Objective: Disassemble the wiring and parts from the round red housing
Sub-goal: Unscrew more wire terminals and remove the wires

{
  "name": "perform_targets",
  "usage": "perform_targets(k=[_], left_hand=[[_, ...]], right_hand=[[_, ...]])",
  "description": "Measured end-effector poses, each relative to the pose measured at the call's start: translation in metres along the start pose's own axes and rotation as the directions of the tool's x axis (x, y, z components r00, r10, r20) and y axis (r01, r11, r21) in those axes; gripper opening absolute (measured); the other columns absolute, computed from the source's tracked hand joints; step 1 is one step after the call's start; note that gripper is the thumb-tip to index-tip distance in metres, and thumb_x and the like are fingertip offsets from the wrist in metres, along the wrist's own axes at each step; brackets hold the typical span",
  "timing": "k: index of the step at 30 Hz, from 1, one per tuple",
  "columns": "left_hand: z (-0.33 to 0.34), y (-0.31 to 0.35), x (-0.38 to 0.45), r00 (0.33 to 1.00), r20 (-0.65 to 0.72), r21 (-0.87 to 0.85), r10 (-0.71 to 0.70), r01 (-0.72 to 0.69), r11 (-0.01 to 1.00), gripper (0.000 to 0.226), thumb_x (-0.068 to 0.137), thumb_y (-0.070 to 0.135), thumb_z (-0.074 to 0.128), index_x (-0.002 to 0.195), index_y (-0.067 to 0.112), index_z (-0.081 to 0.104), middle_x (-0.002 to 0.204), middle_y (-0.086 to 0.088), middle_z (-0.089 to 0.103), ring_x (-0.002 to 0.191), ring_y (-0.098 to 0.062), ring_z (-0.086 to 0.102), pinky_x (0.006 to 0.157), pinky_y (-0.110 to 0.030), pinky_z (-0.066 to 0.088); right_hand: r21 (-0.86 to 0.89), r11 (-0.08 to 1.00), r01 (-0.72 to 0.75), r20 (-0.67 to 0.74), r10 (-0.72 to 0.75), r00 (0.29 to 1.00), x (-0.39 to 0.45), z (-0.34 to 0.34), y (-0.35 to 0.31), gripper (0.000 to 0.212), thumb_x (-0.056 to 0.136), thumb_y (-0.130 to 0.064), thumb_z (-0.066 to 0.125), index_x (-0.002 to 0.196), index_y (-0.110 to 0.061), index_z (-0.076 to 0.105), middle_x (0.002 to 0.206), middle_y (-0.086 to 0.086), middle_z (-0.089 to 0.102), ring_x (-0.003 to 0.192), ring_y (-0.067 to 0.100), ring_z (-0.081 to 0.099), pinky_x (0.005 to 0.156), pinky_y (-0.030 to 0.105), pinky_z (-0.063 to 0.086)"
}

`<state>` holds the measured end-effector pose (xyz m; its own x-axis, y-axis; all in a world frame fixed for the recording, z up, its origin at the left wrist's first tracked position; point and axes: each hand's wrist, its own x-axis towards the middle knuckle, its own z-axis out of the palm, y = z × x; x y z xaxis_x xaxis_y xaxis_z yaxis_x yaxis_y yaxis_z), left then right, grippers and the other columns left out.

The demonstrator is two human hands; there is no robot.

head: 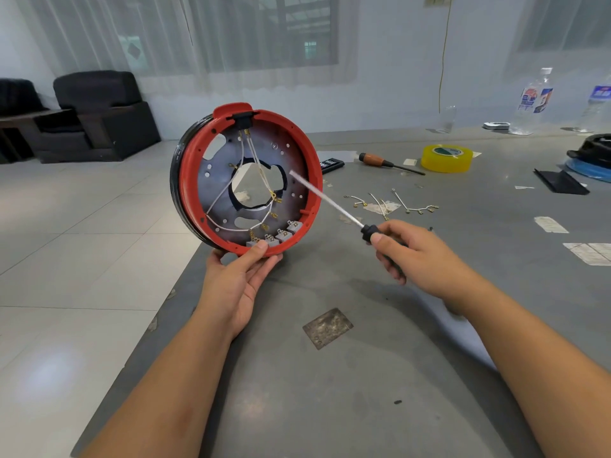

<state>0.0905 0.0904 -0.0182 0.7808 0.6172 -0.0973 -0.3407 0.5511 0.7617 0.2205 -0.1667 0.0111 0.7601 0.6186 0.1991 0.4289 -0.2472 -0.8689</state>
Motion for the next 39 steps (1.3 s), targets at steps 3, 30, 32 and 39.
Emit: perform_targets(k=[3, 30, 32, 39], left_hand=[[0.003, -0.001, -0.003, 0.999, 0.043, 0.064, -0.011, 0.009, 0.998, 0.065, 0.090, 0.000, 0.077, 0.145, 0.008, 0.042, 0.114, -0.021, 0.078, 0.104, -0.040, 0.077, 0.089, -0.044, 0.064], [0.006, -0.003, -0.007, 0.998, 0.069, 0.156, 0.003, -0.014, 0.988, 0.076, 0.084, 0.012, 0.084, 0.147, 0.008, 0.040, 0.116, -0.020, 0.077, 0.105, -0.038, 0.077, 0.080, -0.037, 0.065], [0.008, -0.002, -0.009, 0.996, 0.093, 0.180, 0.002, -0.019, 0.983, 0.083, 0.077, 0.015, 0.086, 0.146, 0.009, 0.040, 0.116, -0.020, 0.078, 0.104, -0.039, 0.077, 0.079, -0.036, 0.065], [0.009, -0.003, -0.013, 0.992, 0.127, 0.235, -0.004, -0.026, 0.972, 0.083, 0.073, 0.020, 0.087, 0.141, 0.009, 0.040, 0.114, -0.021, 0.078, 0.100, -0.040, 0.078, 0.076, -0.033, 0.065]], right_hand=[[0.060, 0.996, -0.058, -0.062, 0.062, 0.996, 0.004, 0.008, 0.001, 0.032, 0.104, -0.045, 0.050, 0.093, -0.016, 0.058, 0.061, -0.009, 0.055, 0.055, 0.014, 0.052, 0.052, 0.032, 0.048], [-0.736, 0.623, -0.264, -0.209, 0.161, 0.965, -0.004, 0.007, -0.001, 0.033, 0.100, -0.054, 0.052, 0.111, -0.025, 0.063, 0.112, 0.005, 0.065, 0.105, 0.032, 0.061, 0.077, 0.038, 0.049], [-0.753, 0.615, -0.232, -0.169, 0.160, 0.972, -0.005, 0.009, -0.003, 0.034, 0.100, -0.053, 0.053, 0.114, -0.023, 0.062, 0.114, 0.005, 0.064, 0.107, 0.029, 0.060, 0.079, 0.038, 0.051], [-0.782, 0.582, -0.225, -0.134, 0.195, 0.972, -0.006, 0.010, -0.006, 0.037, 0.094, -0.058, 0.060, 0.110, -0.025, 0.058, 0.116, 0.003, 0.060, 0.106, 0.027, 0.059, 0.081, 0.038, 0.053]])
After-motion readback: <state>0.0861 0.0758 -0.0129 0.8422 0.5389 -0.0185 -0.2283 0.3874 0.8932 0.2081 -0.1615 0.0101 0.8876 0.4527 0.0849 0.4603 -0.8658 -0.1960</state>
